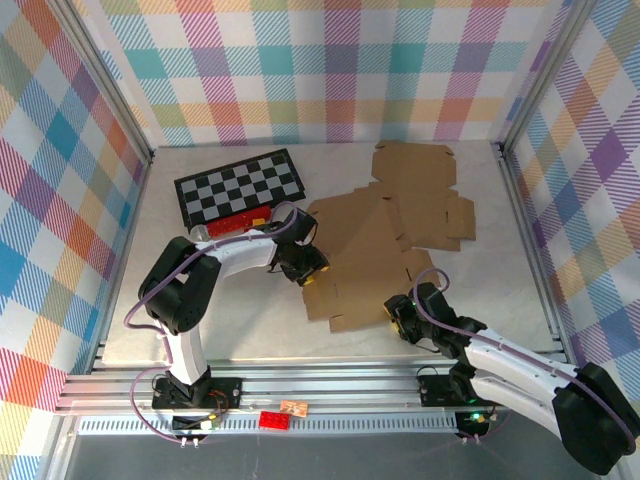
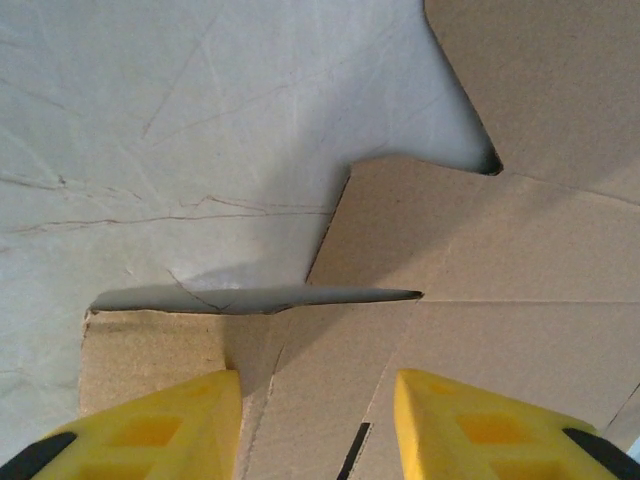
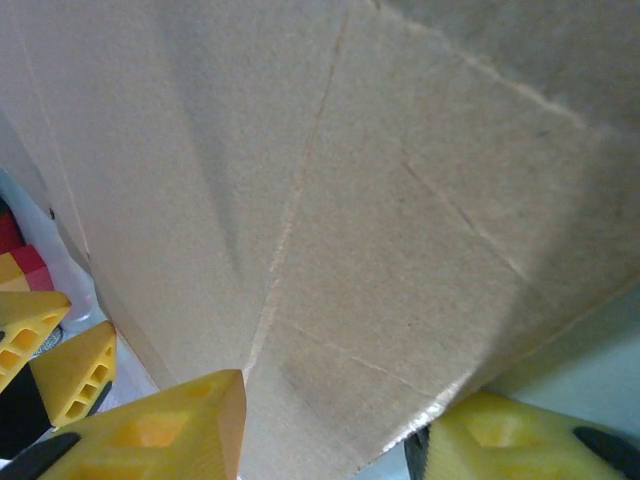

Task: Fold the paper box

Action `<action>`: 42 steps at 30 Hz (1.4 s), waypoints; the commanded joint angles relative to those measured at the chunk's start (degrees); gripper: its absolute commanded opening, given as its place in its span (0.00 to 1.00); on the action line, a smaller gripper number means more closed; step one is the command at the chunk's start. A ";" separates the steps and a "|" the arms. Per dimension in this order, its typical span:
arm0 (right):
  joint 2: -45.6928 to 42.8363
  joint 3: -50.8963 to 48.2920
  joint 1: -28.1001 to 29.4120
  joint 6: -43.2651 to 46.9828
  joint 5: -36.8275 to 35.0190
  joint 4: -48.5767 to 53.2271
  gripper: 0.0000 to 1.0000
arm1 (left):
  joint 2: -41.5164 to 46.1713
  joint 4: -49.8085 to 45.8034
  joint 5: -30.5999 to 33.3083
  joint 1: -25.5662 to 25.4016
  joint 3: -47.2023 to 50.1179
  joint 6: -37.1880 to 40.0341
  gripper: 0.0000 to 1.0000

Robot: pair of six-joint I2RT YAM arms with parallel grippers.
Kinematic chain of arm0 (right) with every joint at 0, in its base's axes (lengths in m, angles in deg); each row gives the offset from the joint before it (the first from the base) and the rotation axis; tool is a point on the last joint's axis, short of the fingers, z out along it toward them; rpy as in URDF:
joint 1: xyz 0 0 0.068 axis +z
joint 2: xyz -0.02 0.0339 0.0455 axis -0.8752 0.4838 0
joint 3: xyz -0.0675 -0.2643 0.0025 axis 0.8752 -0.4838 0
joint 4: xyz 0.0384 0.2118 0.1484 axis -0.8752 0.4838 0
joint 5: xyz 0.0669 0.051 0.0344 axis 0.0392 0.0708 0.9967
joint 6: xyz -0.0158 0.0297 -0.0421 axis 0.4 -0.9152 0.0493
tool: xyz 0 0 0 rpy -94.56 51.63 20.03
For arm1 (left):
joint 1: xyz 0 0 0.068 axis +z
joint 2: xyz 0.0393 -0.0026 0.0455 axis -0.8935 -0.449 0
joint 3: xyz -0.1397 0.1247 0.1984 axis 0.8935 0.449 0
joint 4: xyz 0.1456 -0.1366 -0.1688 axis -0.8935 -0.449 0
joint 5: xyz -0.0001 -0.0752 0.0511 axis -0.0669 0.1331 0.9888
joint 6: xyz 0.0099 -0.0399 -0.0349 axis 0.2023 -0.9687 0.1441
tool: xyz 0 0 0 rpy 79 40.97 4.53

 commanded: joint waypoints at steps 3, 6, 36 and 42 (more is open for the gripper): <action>2.71 0.17 -0.32 -0.18 -6.27 -19.28 0.41 | -0.96 -2.91 -1.10 0.55 -0.97 1.05 0.43; 3.37 0.84 -0.30 -0.09 -6.48 -20.56 0.39 | -1.05 -3.00 -1.19 0.55 -0.97 1.06 0.43; 1.90 12.65 -0.47 1.93 -9.08 -7.79 0.00 | 6.48 -13.54 2.23 1.35 -10.55 5.42 0.54; 8.86 29.64 -1.97 7.68 -4.53 -3.41 0.00 | 16.04 -22.31 15.05 1.21 -16.08 10.26 0.63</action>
